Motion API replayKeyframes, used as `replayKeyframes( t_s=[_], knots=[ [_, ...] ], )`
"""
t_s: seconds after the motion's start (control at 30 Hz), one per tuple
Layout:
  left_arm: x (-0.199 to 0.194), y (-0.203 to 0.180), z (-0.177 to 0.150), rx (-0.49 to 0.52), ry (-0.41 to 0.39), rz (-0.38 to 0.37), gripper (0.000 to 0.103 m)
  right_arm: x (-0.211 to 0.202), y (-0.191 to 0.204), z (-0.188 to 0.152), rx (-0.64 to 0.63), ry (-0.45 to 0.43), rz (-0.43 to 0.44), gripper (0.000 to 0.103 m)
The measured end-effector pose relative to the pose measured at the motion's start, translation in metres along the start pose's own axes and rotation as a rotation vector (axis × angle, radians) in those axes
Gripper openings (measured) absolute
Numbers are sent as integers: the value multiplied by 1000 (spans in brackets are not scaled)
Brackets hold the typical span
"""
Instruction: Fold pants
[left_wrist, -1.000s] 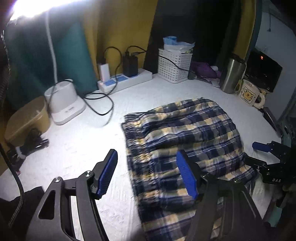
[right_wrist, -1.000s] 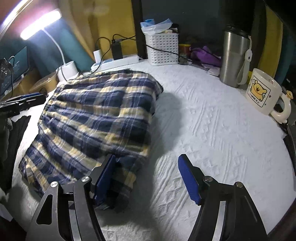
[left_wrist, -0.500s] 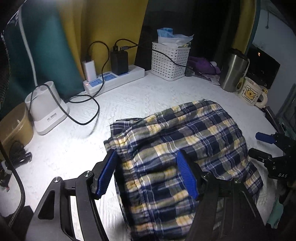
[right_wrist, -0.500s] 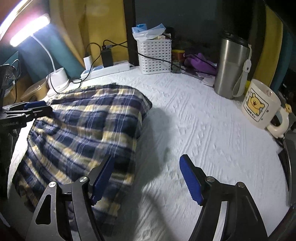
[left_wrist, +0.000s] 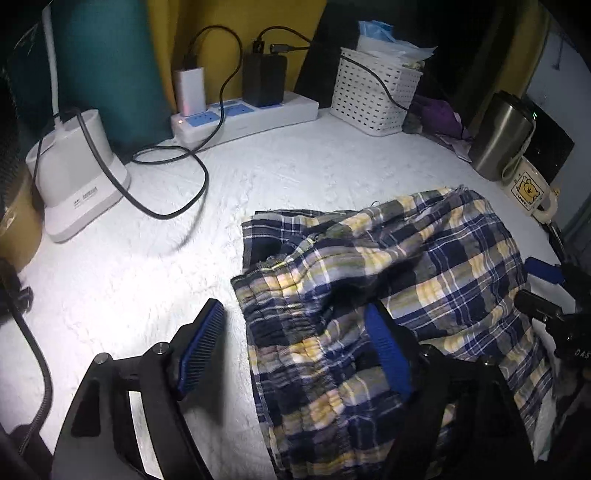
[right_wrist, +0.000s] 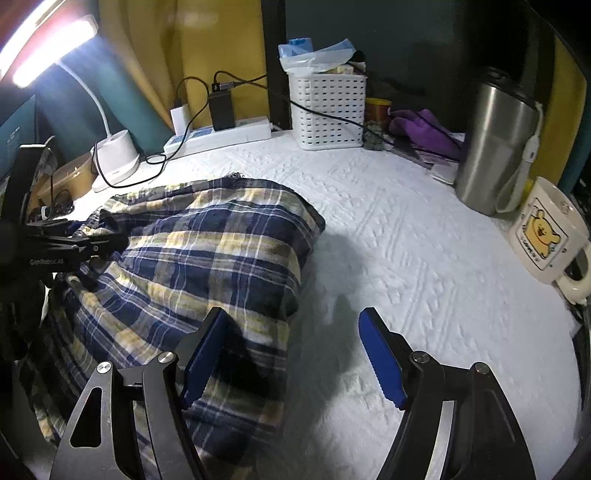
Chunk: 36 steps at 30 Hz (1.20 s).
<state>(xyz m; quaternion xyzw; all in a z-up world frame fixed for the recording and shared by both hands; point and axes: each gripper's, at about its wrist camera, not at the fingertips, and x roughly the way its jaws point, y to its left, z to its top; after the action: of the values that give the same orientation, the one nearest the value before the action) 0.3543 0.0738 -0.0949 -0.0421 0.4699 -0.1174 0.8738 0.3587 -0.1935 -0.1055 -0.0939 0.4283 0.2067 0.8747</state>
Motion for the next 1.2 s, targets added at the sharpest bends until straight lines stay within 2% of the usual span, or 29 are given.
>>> replayKeyframes(
  t_s=[0.2,0.37,0.6,0.77,0.87,1.0,1.2],
  knots=[
    [3,-3,3,38,-6,-5,82,13,5,9,-11,6,1,75],
    [4,-3,2,74,-25,-23,82,24,7,17,-14,8,10,80],
    [6,-8,5,106,-21,-34,82,38,2,24,29,20,68,85],
    [7,-11,5,114,-20,-33,81,40,3,26,36,13,85,85],
    [7,-12,5,118,-22,-35,79,41,3,28,40,10,110,85],
    [6,-20,4,152,-24,-36,68,43,5,29,28,12,118,85],
    [5,-26,3,182,-31,-47,54,45,15,32,-7,14,138,75]
  ],
)
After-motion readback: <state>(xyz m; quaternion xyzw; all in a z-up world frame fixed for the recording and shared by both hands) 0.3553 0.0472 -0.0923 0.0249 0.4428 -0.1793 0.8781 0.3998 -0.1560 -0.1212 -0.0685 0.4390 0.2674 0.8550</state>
